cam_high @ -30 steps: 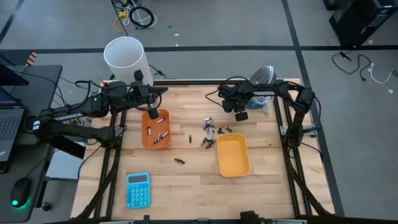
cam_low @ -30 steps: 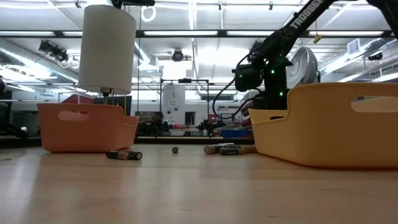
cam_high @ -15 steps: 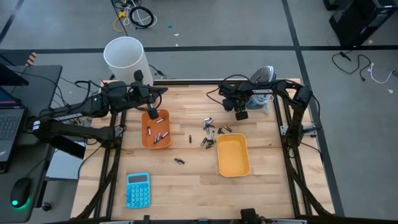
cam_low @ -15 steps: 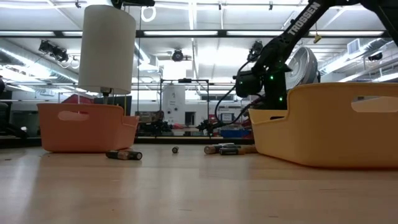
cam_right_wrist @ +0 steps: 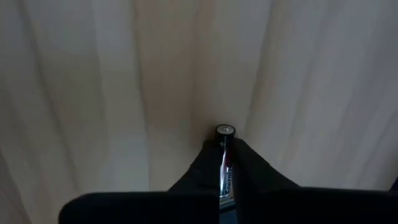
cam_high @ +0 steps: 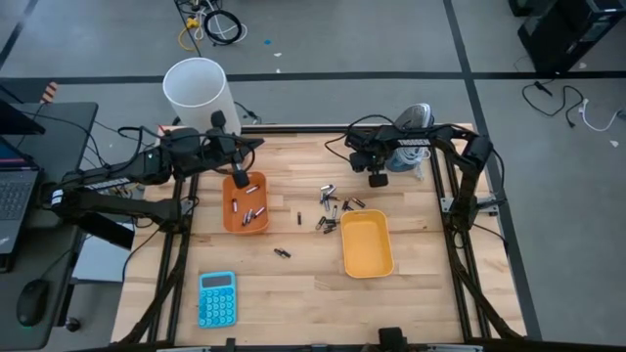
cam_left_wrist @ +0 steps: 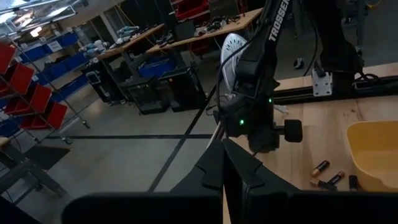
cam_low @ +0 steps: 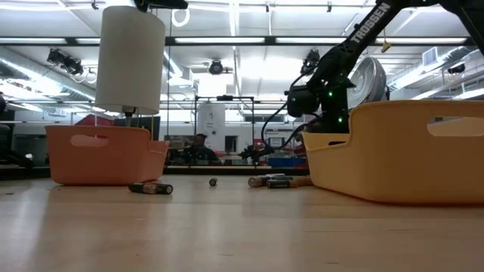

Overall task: Sort batteries
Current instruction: Put the silver battery into the orange bin

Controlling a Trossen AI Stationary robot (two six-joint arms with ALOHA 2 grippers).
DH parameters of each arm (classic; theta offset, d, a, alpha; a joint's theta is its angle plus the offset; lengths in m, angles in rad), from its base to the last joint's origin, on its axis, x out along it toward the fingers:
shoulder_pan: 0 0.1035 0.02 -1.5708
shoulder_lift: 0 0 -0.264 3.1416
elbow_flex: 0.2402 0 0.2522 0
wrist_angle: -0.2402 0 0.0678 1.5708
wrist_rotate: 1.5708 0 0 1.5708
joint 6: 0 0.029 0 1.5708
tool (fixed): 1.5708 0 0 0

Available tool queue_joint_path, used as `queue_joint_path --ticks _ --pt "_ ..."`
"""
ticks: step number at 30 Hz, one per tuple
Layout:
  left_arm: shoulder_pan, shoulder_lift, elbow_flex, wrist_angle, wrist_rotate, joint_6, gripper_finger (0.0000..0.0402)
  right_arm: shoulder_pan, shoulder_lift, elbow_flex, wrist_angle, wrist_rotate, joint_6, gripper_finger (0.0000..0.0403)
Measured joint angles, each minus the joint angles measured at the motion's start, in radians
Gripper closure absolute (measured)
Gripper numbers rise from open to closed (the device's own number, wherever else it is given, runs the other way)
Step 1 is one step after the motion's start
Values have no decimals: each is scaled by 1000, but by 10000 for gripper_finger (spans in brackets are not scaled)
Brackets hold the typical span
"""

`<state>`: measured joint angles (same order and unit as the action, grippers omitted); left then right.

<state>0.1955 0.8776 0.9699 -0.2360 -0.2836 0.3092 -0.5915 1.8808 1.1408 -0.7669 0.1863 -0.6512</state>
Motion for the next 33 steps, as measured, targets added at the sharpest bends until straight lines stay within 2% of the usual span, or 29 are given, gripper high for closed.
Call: queue_joint_path --ticks 3,5,12,16,21,24,29,33 --pt "0 5 0 -3 8 -2 402 5 -20 14 13 -28 25 396" --pt "0 9 0 -5 39 -6 402 6 -50 34 18 -89 44 396" --pt "0 51 -33 16 152 -3 402 13 -180 48 120 -402 103 397" --pt "0 66 -108 134 177 -3 402 40 -270 48 219 -585 149 398" --pt "0 66 -277 418 262 -2 402 109 -355 48 451 -809 207 398" --pt "0 74 -392 656 344 -5 402 173 -372 48 607 -879 232 398" --pt "0 124 -539 1032 386 -114 402 286 -378 48 831 -920 234 398" --pt "-2 199 -585 1199 407 -190 402 361 -378 48 980 -921 232 398"
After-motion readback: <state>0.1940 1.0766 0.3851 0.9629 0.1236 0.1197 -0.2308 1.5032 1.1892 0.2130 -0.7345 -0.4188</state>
